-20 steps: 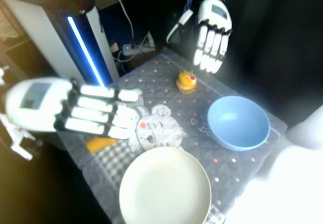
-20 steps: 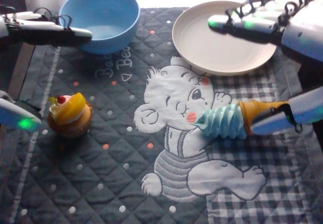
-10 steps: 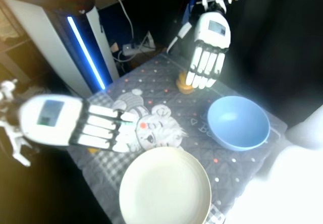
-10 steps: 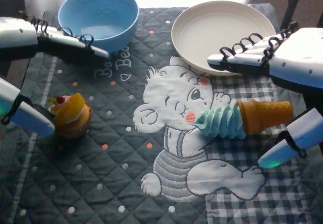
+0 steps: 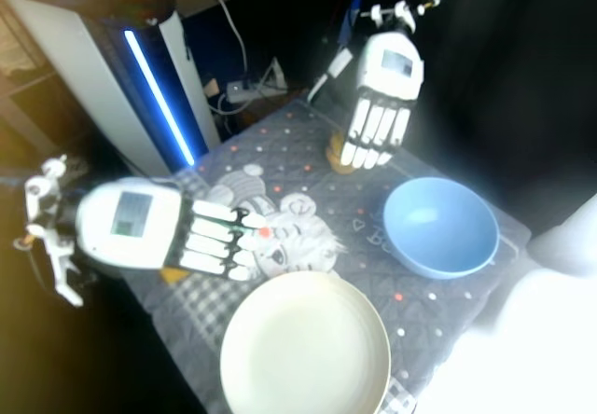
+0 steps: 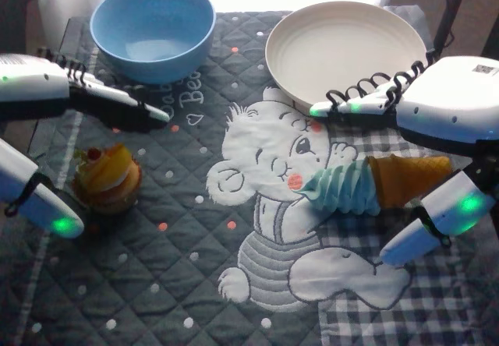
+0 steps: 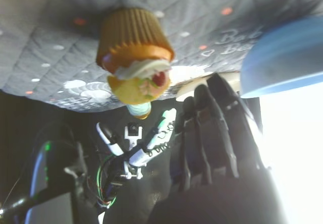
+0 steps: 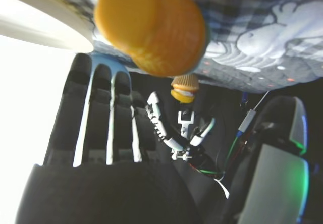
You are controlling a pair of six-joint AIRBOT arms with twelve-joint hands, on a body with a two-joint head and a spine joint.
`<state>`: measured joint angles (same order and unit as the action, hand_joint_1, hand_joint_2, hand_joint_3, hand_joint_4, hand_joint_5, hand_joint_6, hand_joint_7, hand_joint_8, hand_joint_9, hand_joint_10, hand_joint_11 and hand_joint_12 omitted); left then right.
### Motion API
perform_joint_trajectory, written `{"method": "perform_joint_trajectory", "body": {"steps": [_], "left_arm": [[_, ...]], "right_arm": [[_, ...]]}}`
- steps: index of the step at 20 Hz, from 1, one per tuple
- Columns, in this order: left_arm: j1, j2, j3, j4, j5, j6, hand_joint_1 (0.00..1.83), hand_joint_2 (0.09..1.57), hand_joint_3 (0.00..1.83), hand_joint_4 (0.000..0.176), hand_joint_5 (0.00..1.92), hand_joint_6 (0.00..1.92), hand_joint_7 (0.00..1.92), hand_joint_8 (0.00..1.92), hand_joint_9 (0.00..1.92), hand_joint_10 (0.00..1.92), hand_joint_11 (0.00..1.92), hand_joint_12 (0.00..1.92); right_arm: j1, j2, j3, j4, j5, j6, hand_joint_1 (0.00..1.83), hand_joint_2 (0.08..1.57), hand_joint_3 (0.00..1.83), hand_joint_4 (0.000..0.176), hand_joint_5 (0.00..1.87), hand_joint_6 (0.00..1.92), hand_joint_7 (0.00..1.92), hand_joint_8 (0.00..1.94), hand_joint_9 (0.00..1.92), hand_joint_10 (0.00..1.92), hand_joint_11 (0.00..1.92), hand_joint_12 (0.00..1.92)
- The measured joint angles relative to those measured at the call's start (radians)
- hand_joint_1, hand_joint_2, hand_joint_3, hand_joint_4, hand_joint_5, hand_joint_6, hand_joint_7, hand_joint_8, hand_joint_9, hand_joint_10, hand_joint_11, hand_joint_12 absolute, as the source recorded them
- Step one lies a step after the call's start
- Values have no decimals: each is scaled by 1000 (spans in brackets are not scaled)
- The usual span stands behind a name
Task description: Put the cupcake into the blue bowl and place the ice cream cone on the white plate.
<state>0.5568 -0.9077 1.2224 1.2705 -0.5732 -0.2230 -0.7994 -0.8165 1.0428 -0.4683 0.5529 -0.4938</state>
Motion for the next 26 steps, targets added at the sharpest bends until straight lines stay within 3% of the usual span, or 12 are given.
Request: {"method": "perform_joint_trajectory", "body": {"steps": [4, 6, 10, 14, 16, 17, 18, 19, 20, 21, 23, 26], "left_arm": [[22, -10, 0, 14, 2, -13, 668, 769, 0, 0, 304, 0, 448, 1, 519, 1, 153, 1014], [23, -11, 0, 32, 2, -26, 678, 770, 1, 0, 322, 4, 425, 0, 468, 0, 99, 1003], [31, -17, 0, 36, 2, -29, 684, 765, 0, 0, 338, 4, 425, 2, 483, 9, 149, 1020], [32, -18, 0, 35, 2, -29, 740, 775, 2, 0, 350, 5, 438, 5, 510, 18, 183, 1025], [35, -19, 0, 31, 2, -29, 956, 805, 2, 0, 427, 5, 512, 7, 567, 12, 248, 979], [35, -21, 0, 31, 3, -31, 1111, 868, 4, 0, 593, 14, 630, 16, 700, 33, 393, 914], [36, -23, 0, 28, 3, -31, 1229, 901, 2, 0, 717, 12, 708, 13, 831, 41, 582, 857], [37, -24, 0, 23, 1, -32, 1365, 940, 1, 0, 896, 21, 855, 18, 1003, 50, 743, 829], [40, -24, 0, 23, 1, -32, 1384, 1035, 20, 0, 972, 750, 966, 602, 1099, 749, 891, 778], [48, -24, 1, 13, -2, -32, 1382, 1083, 6, 0, 935, 1002, 965, 772, 1049, 1001, 870, 855], [62, -36, 13, 3, -1, -37, 1388, 1076, 1, 0, 965, 998, 1072, 659, 1035, 1064, 885, 981], [68, -38, 12, 0, 0, -35, 1384, 1080, 0, 0, 1002, 1016, 1046, 672, 1002, 1058, 854, 967]], "right_arm": [[0, -13, 3, -11, -15, 0, 639, 613, 0, 0, 212, 11, 441, 10, 444, 10, 459, 66], [0, -13, 3, -16, -19, 0, 610, 623, 3, 0, 211, 8, 453, 12, 464, 15, 474, 73], [0, -14, 3, -16, -30, 0, 626, 621, 1, 0, 214, 7, 472, 14, 482, 17, 495, 84], [0, -14, 3, -18, -32, 0, 604, 653, 2, 0, 264, 2, 553, 6, 629, 20, 627, 155], [0, -20, 6, -19, -35, 0, 740, 791, 4, 0, 457, 5, 777, 14, 938, 40, 890, 304], [0, -23, 6, -20, -35, 0, 938, 881, 15, 0, 714, 32, 1071, 35, 1183, 42, 958, 591], [0, -25, 6, -20, -37, 2, 1006, 926, 10, 0, 867, 26, 1191, 22, 1234, 22, 841, 863], [0, -26, 6, -18, -32, 1, 1150, 1012, 6, 0, 1106, 518, 1321, 18, 1454, 55, 1048, 1103], [5, -27, 11, -11, -28, 5, 1267, 1026, 0, 0, 1066, 628, 1361, 367, 1561, 45, 1161, 1158], [8, -34, 19, -12, -26, 6, 1290, 1032, 4, 0, 1044, 664, 1335, 515, 1627, 46, 1238, 1123], [8, -45, 30, -7, -21, 12, 1290, 1055, 2, 0, 993, 740, 1262, 689, 1635, 25, 1274, 1018], [8, -46, 31, -5, -20, 12, 1297, 1036, 1, 0, 1048, 676, 1306, 607, 1626, 10, 1311, 908]]}}
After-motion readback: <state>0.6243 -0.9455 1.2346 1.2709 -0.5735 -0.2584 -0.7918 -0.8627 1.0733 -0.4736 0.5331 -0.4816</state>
